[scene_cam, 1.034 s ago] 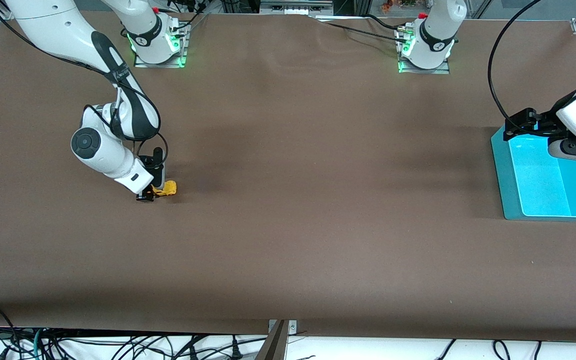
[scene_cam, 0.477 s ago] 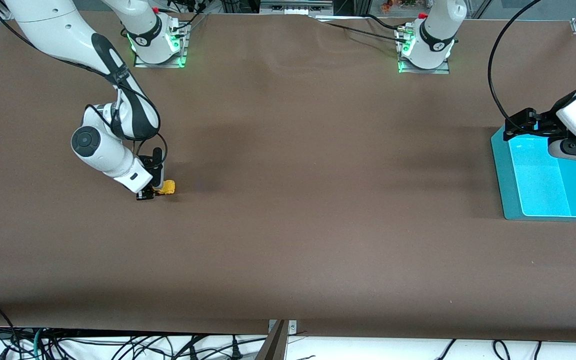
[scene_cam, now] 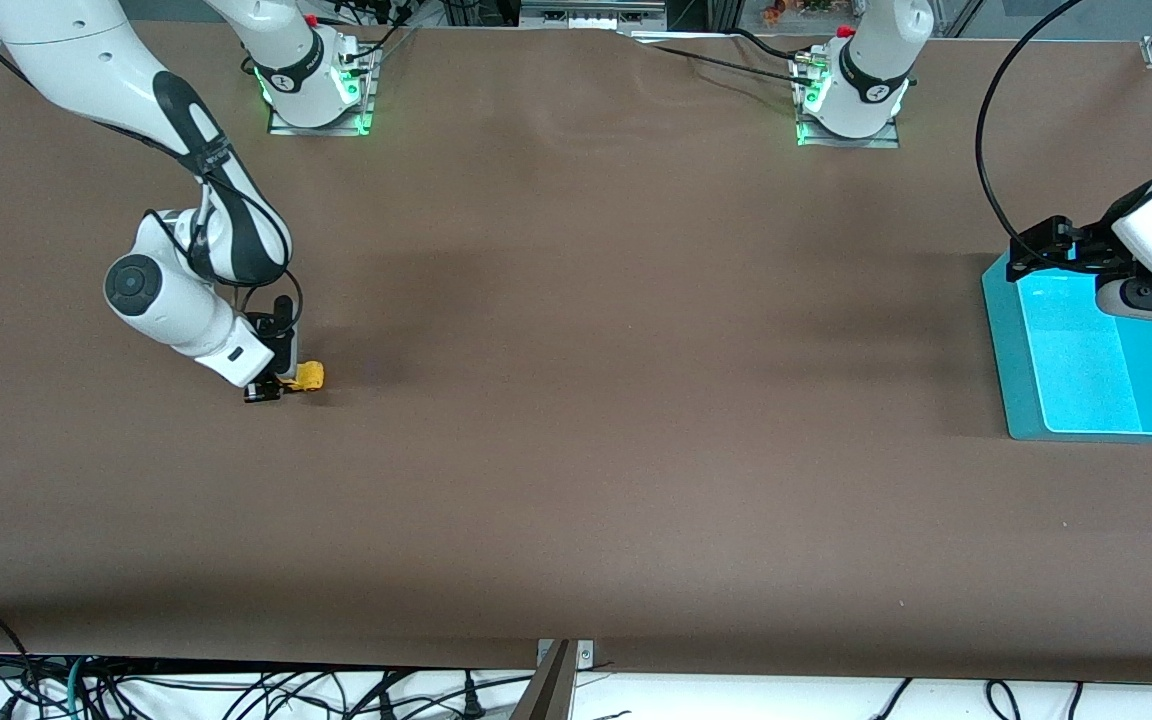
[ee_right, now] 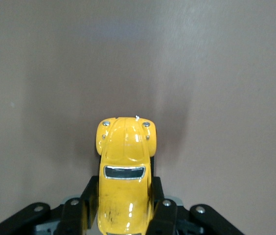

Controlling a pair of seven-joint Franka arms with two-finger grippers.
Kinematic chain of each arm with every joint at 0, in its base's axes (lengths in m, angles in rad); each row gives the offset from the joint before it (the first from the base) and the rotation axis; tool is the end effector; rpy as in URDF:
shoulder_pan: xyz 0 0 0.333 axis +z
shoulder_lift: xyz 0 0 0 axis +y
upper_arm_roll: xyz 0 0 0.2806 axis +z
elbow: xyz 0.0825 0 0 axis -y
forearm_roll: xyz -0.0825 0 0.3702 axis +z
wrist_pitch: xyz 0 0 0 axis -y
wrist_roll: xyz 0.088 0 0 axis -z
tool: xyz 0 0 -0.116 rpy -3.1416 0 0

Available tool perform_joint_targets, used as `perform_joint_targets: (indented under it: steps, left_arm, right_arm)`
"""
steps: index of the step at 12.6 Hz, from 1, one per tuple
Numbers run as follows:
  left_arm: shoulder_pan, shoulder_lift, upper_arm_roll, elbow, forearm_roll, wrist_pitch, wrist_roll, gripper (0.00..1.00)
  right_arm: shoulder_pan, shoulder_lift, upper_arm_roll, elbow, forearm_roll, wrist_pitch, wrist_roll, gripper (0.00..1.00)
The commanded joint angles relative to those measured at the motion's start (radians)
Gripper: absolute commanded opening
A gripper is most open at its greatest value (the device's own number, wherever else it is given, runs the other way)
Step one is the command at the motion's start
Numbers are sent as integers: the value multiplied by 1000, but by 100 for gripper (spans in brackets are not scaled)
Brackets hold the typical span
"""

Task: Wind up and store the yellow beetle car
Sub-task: 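Drag the car backward along the table with the right gripper to wind it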

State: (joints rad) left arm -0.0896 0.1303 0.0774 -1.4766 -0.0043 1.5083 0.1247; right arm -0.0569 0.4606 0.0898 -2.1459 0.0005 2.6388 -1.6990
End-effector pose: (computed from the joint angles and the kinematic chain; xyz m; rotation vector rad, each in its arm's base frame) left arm 0.5672 -0.0099 0.5457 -3.1302 0.2149 0.1545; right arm 0.5500 0.0199 0.1592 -2.0462 -2.3803 -0.0824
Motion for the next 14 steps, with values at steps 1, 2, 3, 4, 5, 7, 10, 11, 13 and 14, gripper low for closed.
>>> perform_joint_targets:
  steps: [1,2,3,4,5,7,10,11,13,14]
  left_arm:
    - [-2,12,1,27,-6,-5,4,100]
    - [-2,12,1,27,-6,-5,4,100]
    - [-2,14,1,27,-6,-5,4,100]
    - [-4,12,1,27,-6,-5,4,100]
    - [-4,12,1,27,-6,-5,4,100]
    - [-4,14,1,27,-6,-5,4,100]
    - [-4,12,1,27,-6,-5,4,100]
    - [-4,12,1,27,-6,-5,4,100]
    - [-4,12,1,27,-6,-5,4,100]
    - [-4,12,1,27,-6,-5,4,100]
  right_arm:
    - [-82,29,13,-29,-1,24,-108,0]
    - [-104,30,13,-29,-1,24,-131,0]
    - [-125,32,13,-29,-1,23,-145,0]
    - [-151,33,13,-28,-1,23,-157,0]
    - [-178,38,13,-28,-1,23,-172,0]
    - [-236,46,13,-23,-2,24,-229,0]
    - [-314,52,13,-19,-2,23,-332,0]
    - [-334,52,14,-19,-1,21,-364,0]
    - [-357,56,13,-16,-1,18,-387,0]
    - [-357,58,14,-15,-1,18,-387,0]
